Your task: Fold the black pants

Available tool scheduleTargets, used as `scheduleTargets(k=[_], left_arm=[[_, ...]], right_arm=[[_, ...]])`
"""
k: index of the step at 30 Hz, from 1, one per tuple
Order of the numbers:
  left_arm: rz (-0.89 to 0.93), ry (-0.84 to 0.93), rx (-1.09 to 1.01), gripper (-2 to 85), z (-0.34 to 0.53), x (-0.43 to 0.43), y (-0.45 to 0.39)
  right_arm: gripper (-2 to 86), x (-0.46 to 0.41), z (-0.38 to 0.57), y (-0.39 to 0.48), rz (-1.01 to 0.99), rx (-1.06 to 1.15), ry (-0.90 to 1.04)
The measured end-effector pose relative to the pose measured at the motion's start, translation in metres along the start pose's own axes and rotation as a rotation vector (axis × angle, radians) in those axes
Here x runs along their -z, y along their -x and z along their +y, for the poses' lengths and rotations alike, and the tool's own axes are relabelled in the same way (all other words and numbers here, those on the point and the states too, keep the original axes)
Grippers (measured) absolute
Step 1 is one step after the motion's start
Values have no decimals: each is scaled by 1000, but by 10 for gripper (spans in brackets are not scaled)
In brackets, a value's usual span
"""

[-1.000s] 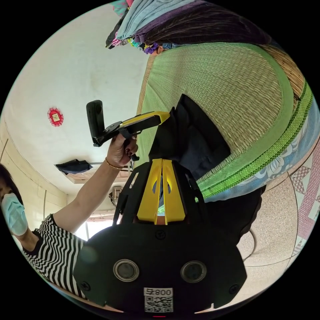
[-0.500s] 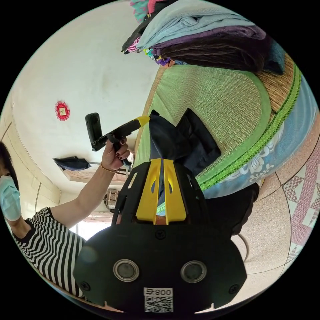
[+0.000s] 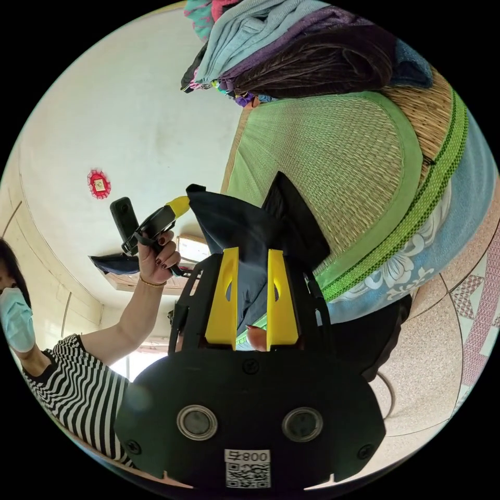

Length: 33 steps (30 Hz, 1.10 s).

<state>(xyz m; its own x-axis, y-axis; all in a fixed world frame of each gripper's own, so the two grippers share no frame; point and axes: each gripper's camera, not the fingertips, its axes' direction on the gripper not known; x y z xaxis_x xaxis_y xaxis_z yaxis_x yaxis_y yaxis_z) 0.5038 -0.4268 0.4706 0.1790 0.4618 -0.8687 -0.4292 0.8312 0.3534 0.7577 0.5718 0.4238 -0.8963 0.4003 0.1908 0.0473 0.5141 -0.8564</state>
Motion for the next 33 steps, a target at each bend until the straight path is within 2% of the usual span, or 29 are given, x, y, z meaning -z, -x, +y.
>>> scheduleTargets(k=[5, 9, 16, 25, 33], left_arm=[[2, -6, -12, 5, -1, 7, -1], [-10, -13, -9, 5, -2, 13, 1], [-29, 2, 32, 5, -19, 6, 18], [-74, 187, 69, 5, -38, -48, 34], [-123, 239, 57, 5, -36, -53, 33]], right_arm=[[38, 1, -2, -5, -109, 19, 24], [14, 8, 6, 7, -119, 62, 15], [4, 37, 31, 32, -26, 150, -32], [3, 12, 37, -5, 53, 60, -15], [3, -16, 42, -25, 89, 40, -11]])
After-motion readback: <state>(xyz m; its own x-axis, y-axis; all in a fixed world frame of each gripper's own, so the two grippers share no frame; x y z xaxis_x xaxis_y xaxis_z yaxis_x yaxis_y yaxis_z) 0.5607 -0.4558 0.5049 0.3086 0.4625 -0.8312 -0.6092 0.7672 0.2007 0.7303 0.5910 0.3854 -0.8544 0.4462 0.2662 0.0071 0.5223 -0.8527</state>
